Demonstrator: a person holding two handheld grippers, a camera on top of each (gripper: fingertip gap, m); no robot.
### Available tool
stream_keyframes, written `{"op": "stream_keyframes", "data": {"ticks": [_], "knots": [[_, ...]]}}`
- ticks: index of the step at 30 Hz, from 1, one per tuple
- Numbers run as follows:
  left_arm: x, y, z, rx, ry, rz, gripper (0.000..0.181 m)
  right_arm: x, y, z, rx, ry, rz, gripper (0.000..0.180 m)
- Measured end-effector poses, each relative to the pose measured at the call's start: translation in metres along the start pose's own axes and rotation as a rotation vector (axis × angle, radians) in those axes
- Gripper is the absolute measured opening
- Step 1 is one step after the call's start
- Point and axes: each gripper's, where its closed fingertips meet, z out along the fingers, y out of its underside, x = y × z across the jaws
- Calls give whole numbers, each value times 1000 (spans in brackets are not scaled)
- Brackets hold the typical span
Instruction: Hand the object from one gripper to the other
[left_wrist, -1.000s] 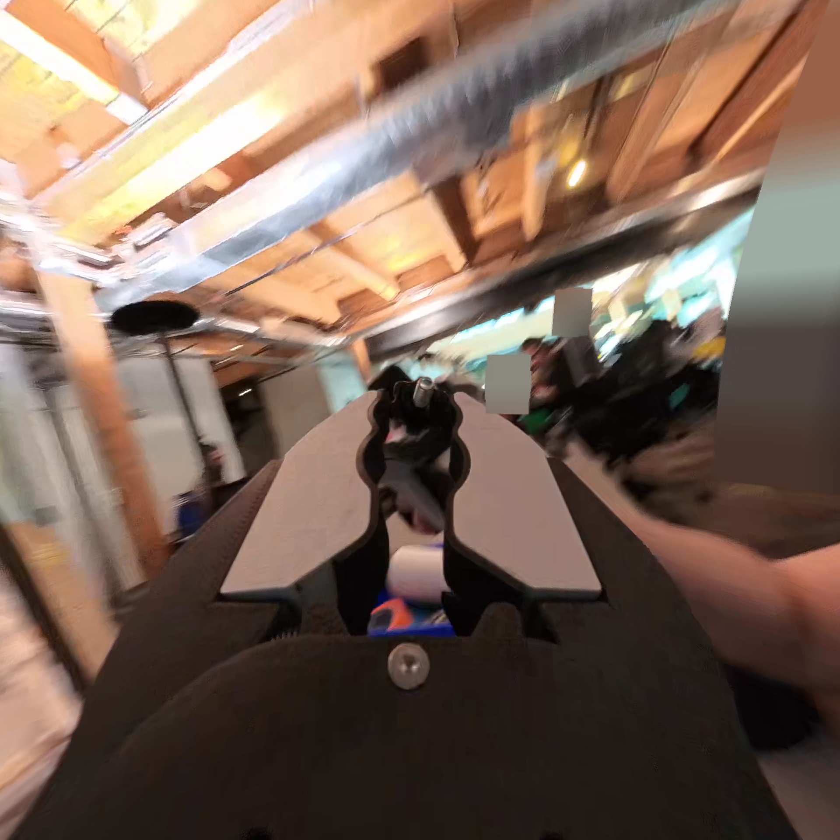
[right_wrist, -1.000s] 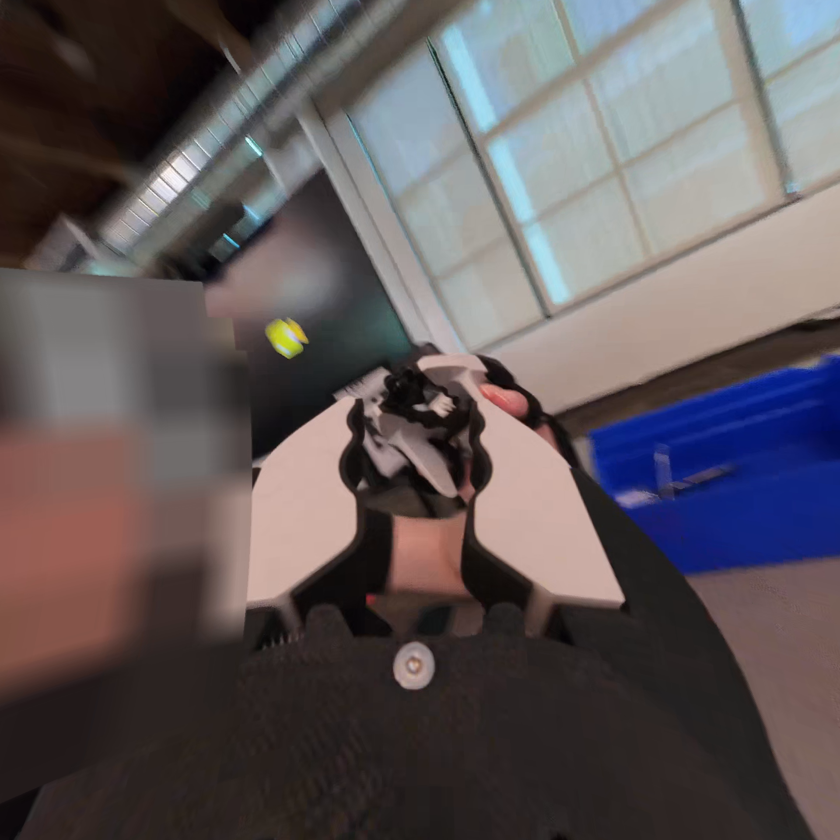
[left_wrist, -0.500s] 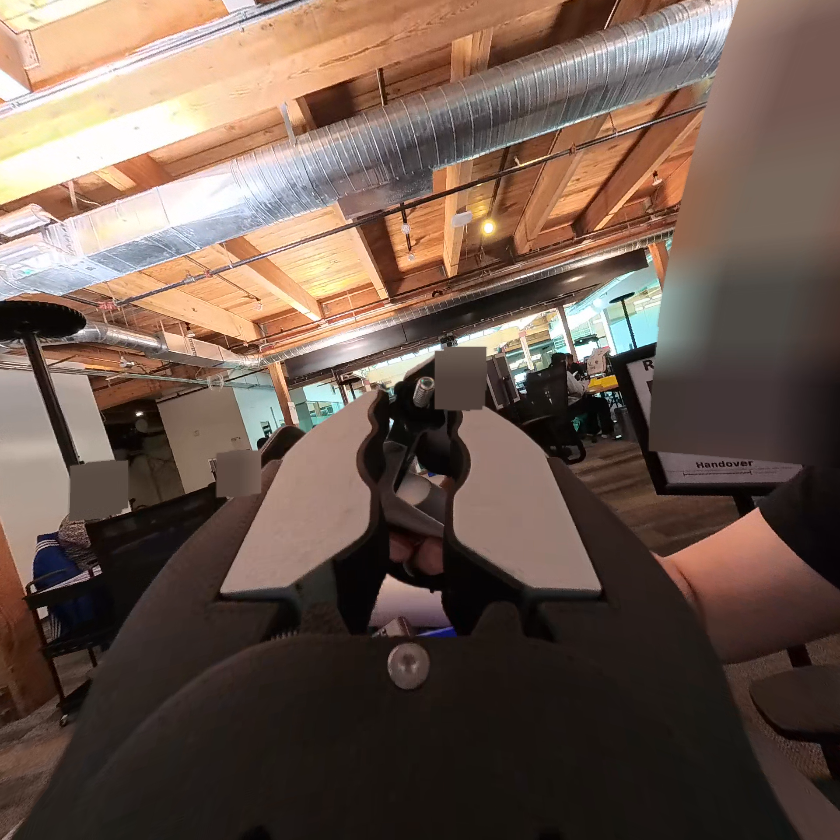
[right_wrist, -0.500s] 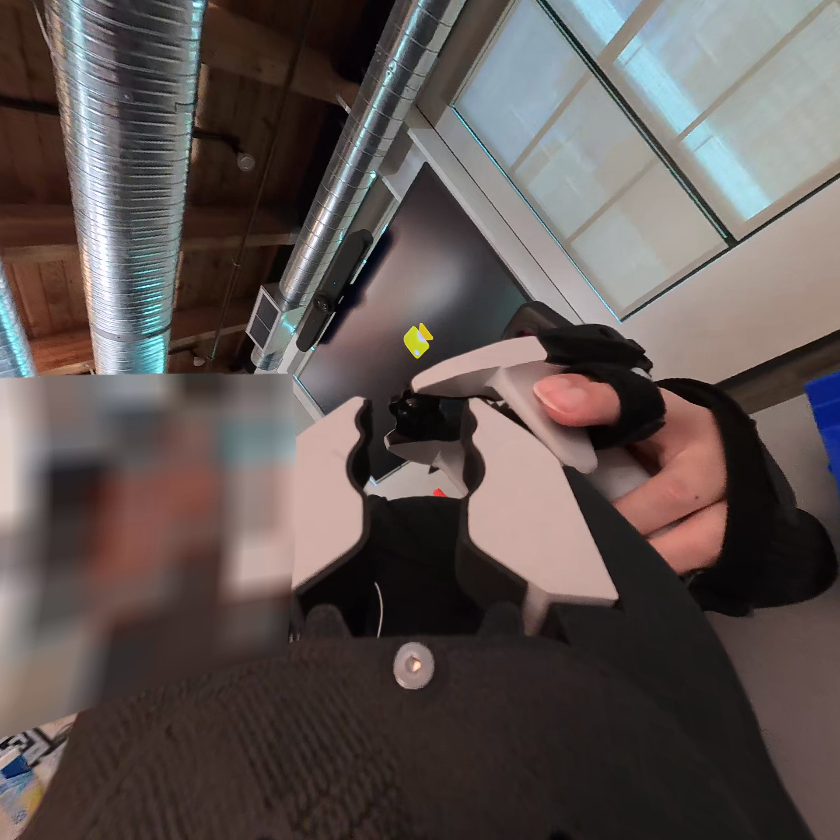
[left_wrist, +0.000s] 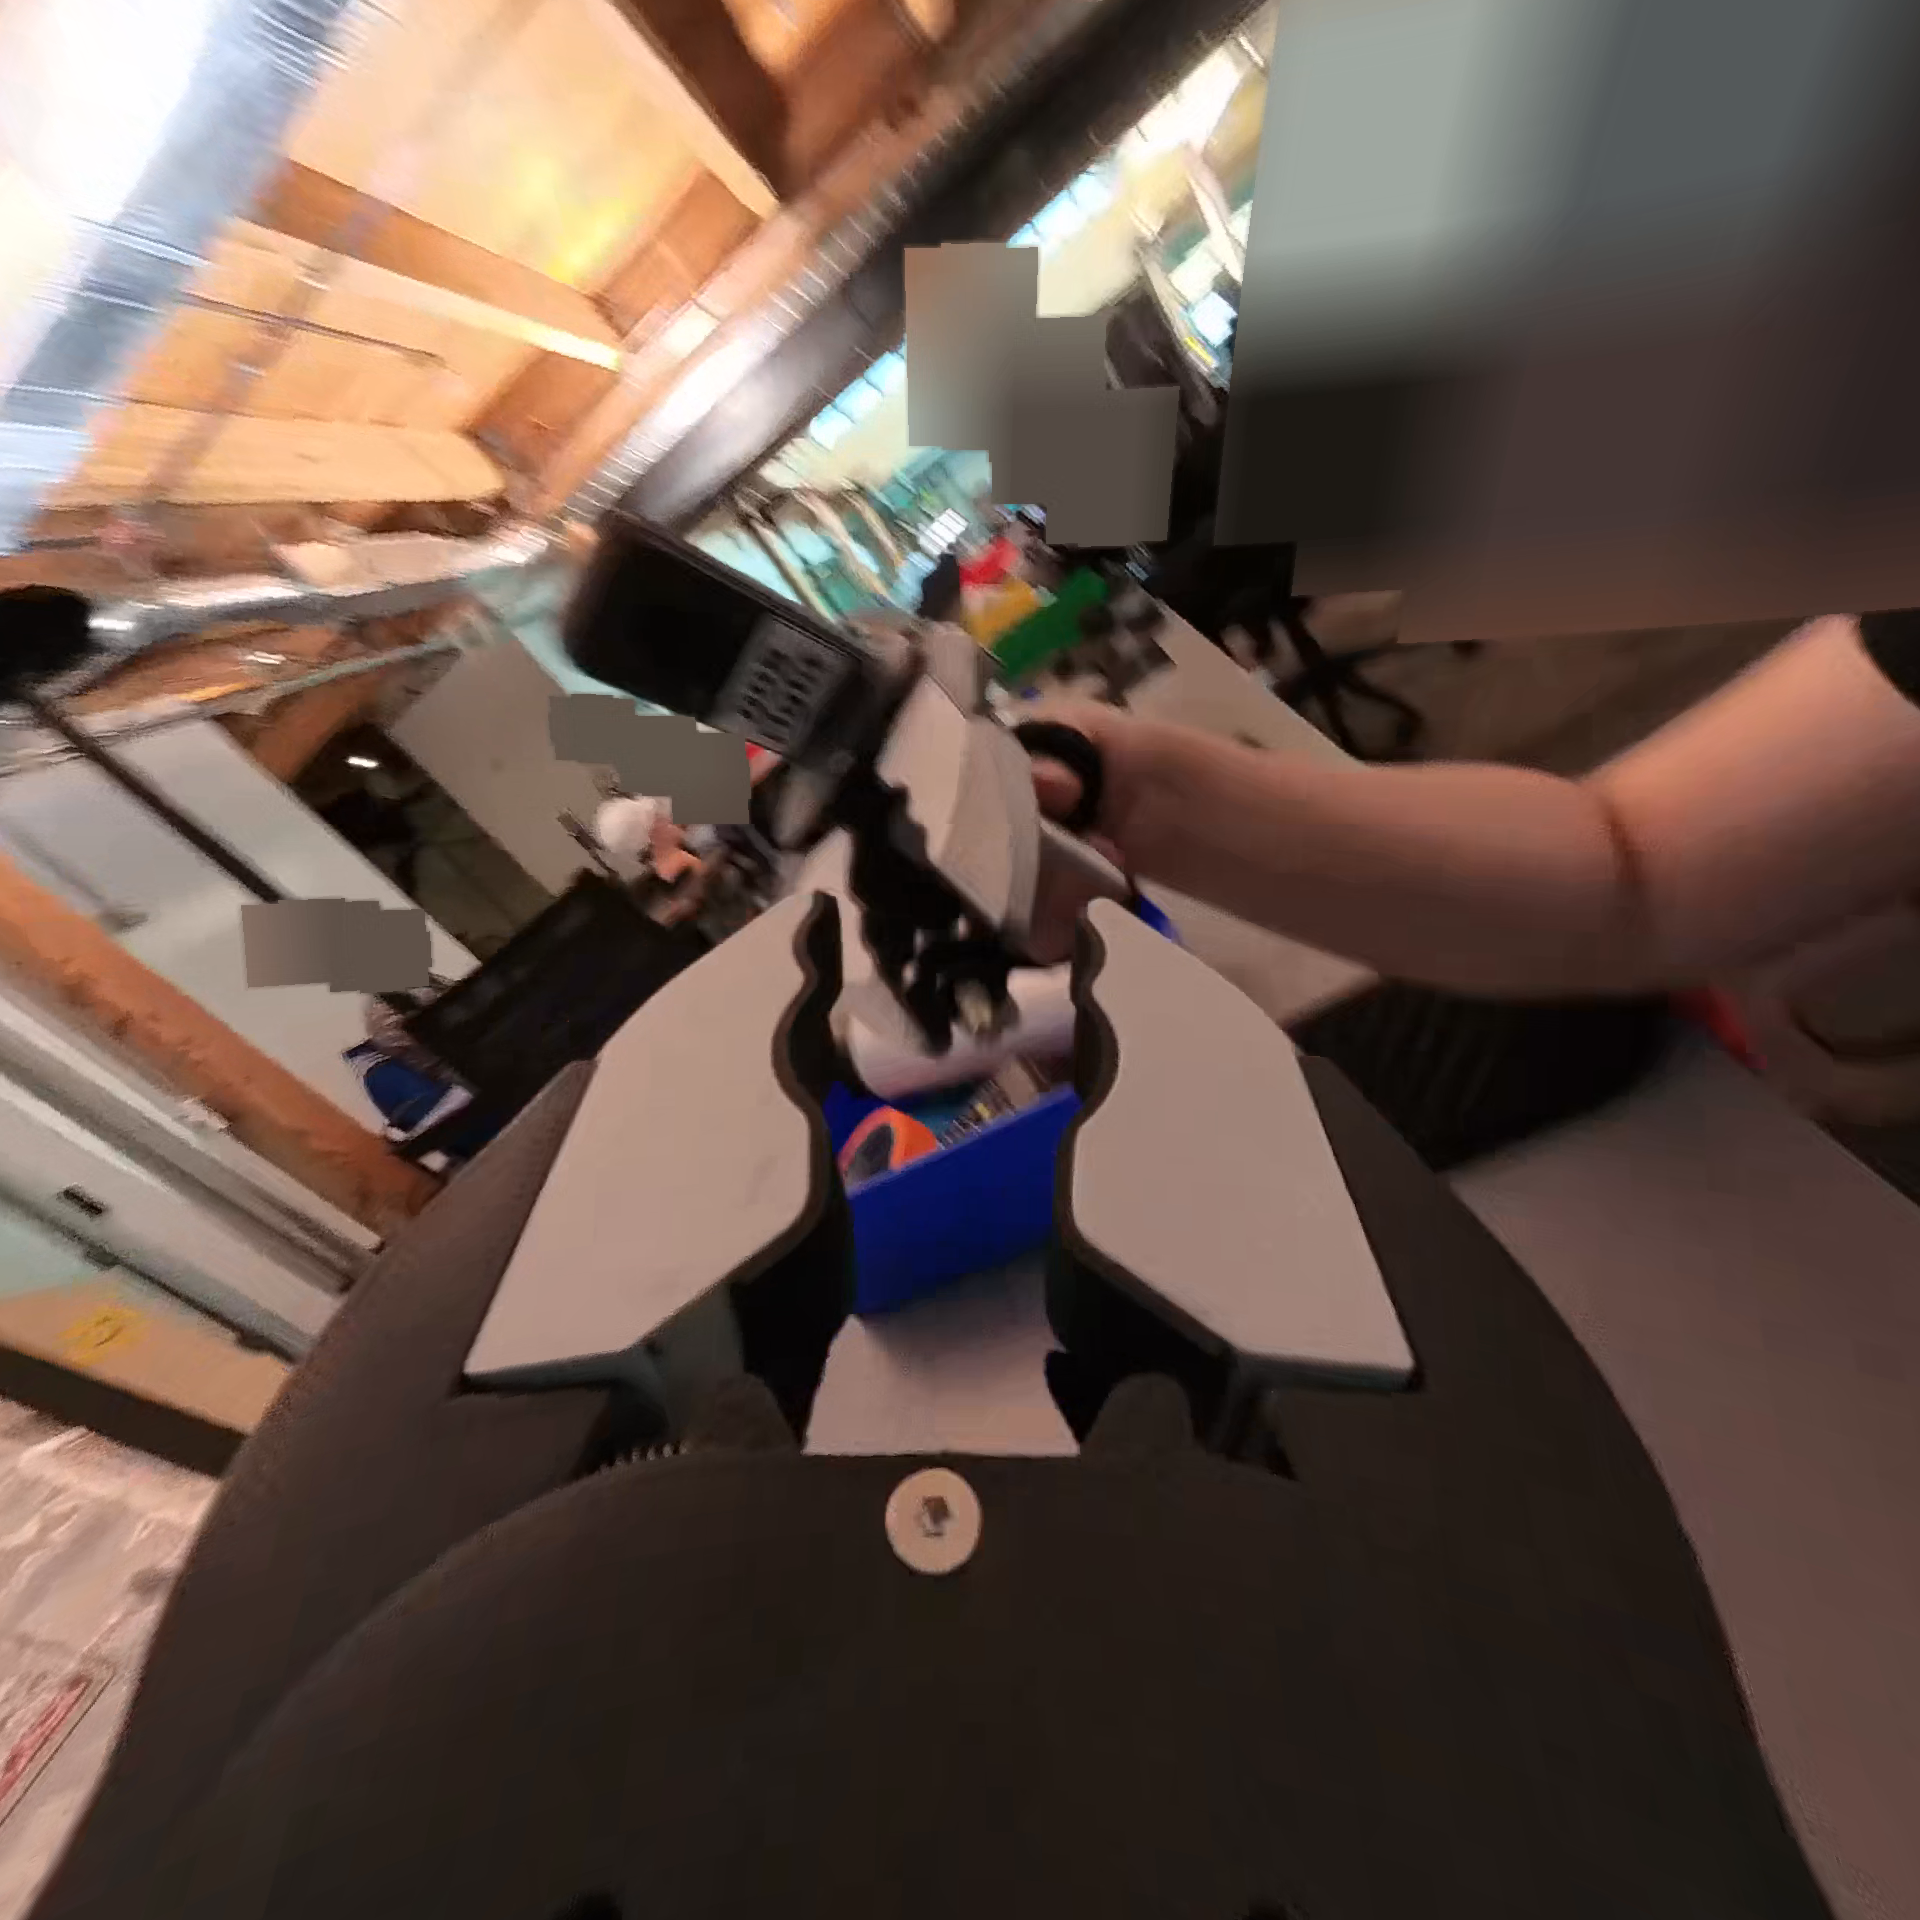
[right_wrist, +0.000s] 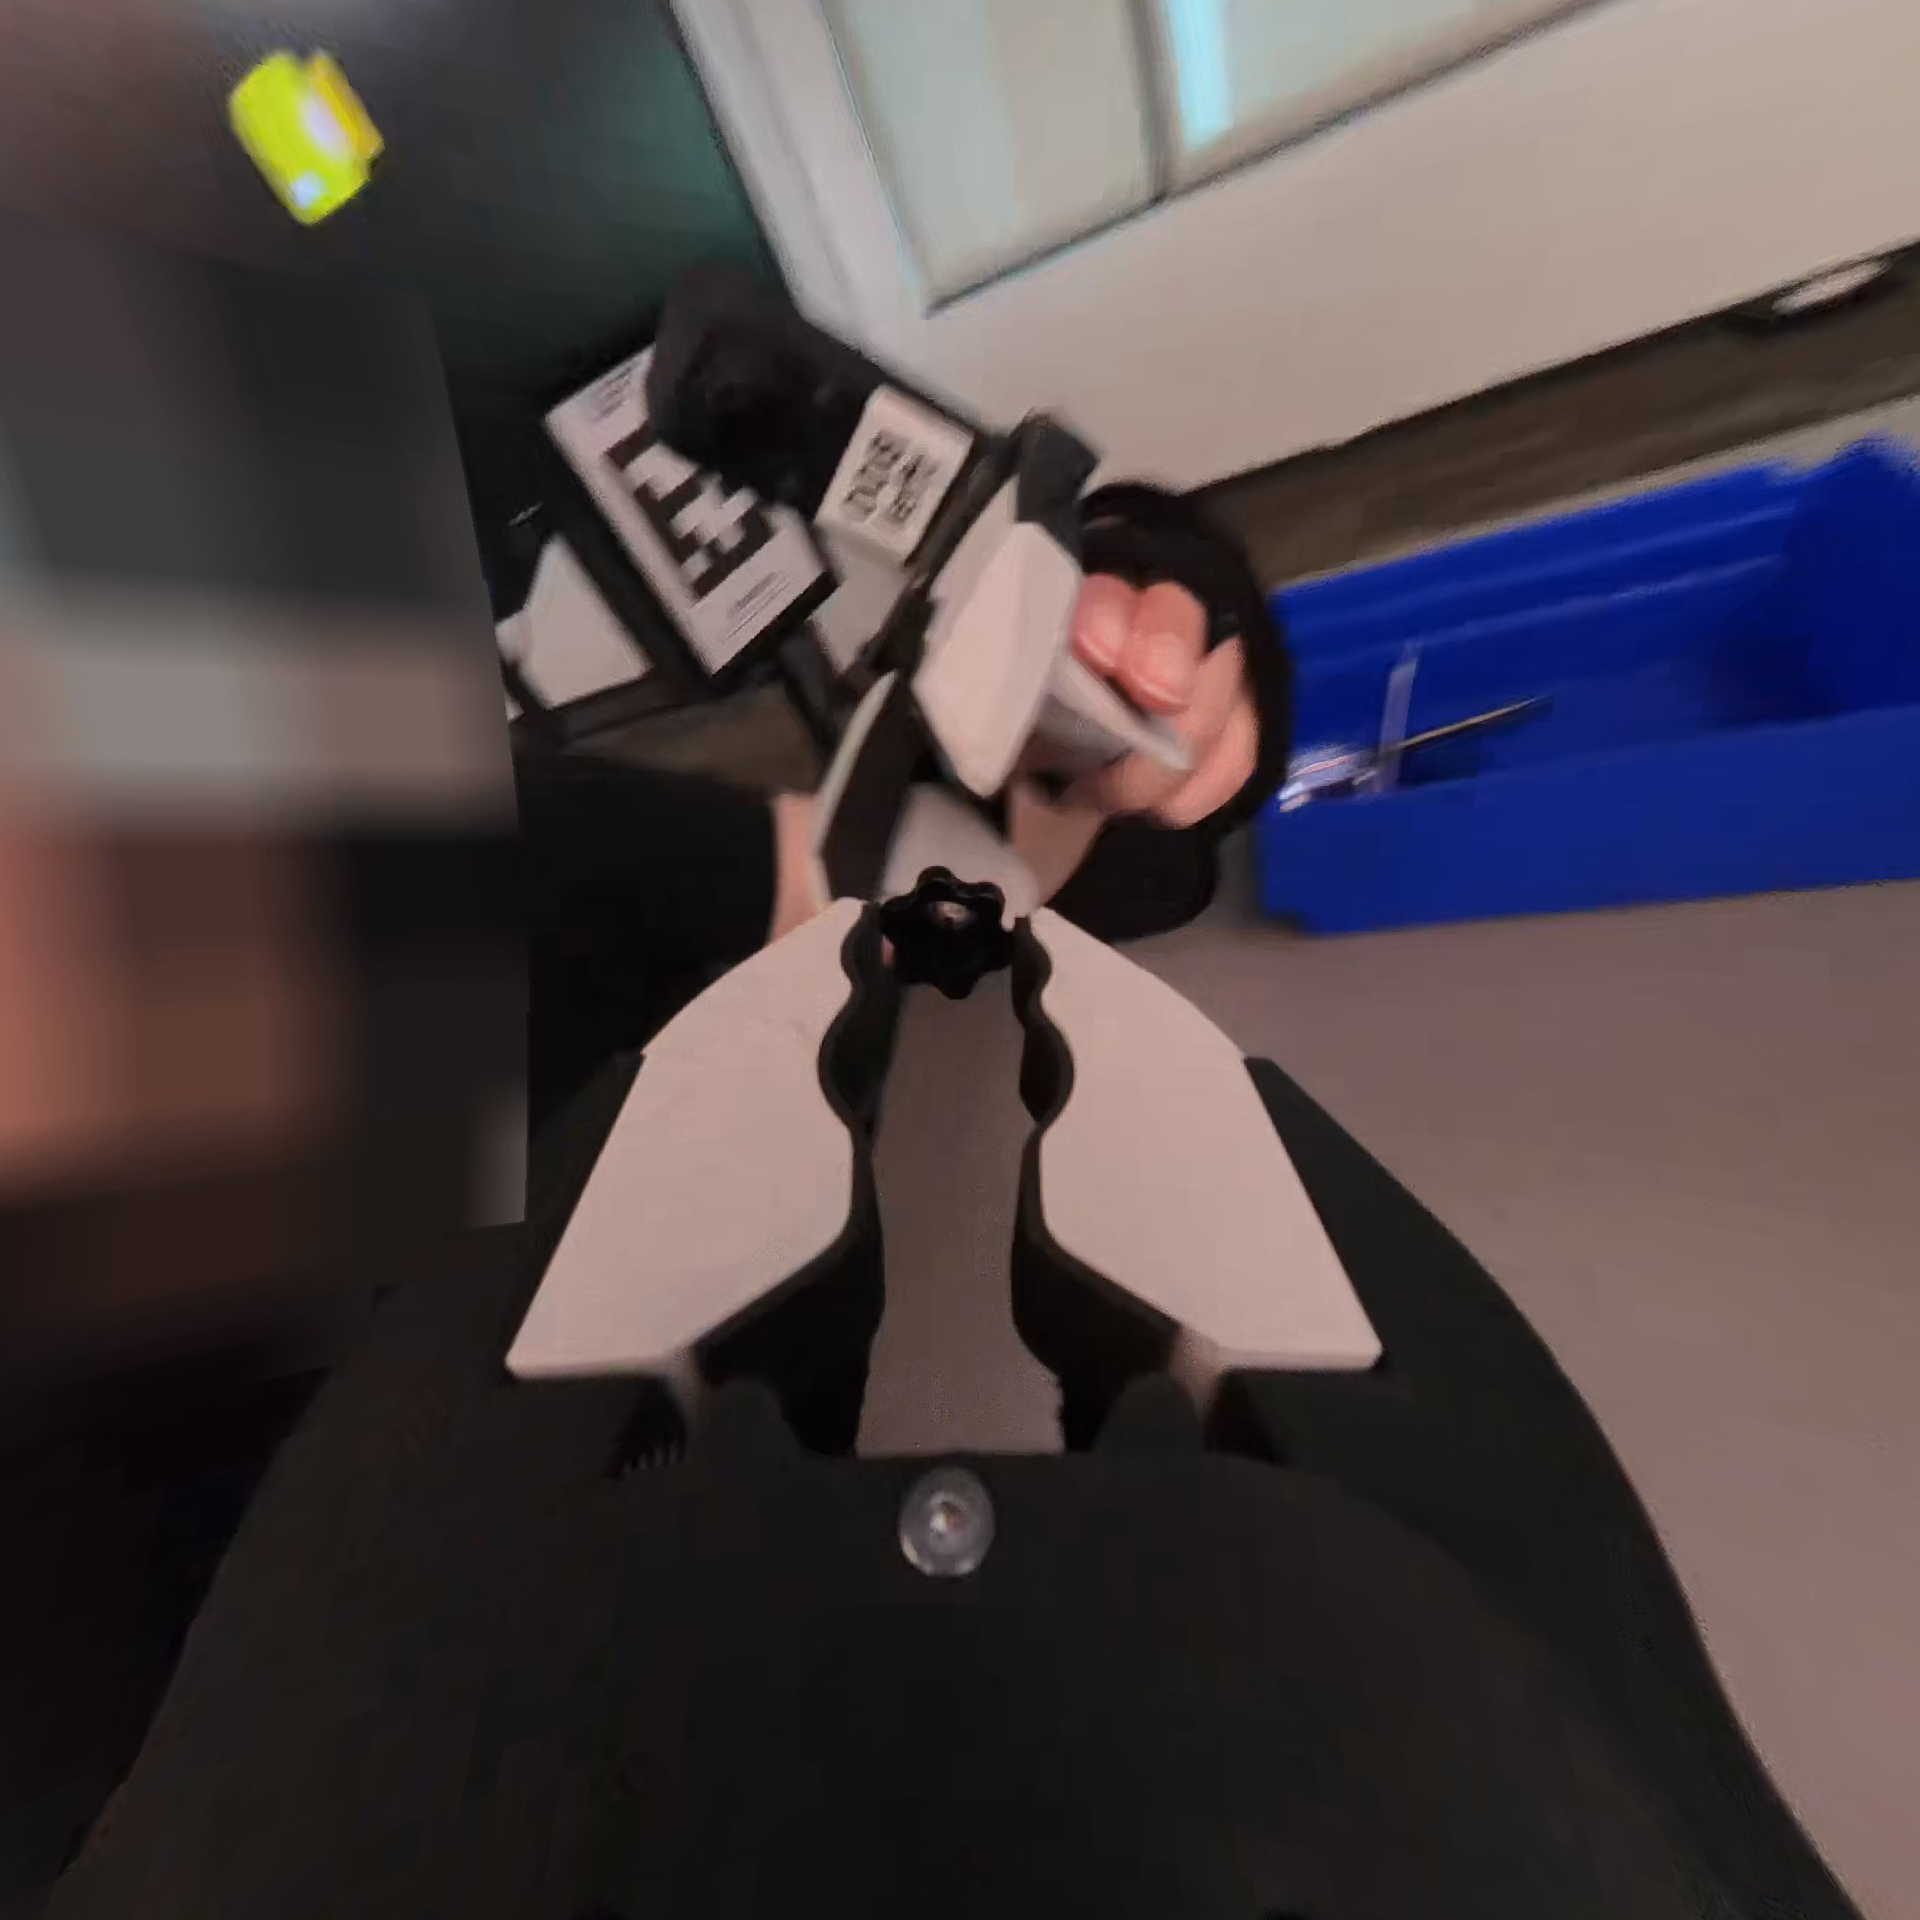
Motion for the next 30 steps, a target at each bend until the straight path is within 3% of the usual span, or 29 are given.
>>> {"op": "stream_keyframes", "data": {"ticks": [2, 7, 12, 20, 22, 25, 30], "knots": [[24, 6, 4, -69, 116, 27, 41, -20, 14, -4, -90, -110, 43, 26], [51, 12, 20, -94, 200, 55, 40, -32, 57, -5, -328, -178, 10, 26], [72, 22, 25, -110, 290, 95, 28, -35, 61, -1, -354, -248, 41, 25], [76, 40, 31, -199, 287, 194, 26, -28, 71, -1, -391, -269, 53, 25], [58, 42, 34, -236, 173, 263, 25, -21, 57, -1, -307, -220, 16, 32], [12, 38, 32, -267, -105, 354, 25, -7, 35, -4, -162, -97, -129, 68], [-73, 23, -2, -433, -756, 706, 25, 37, -41, -25, 181, 457, -448, 78]]}}
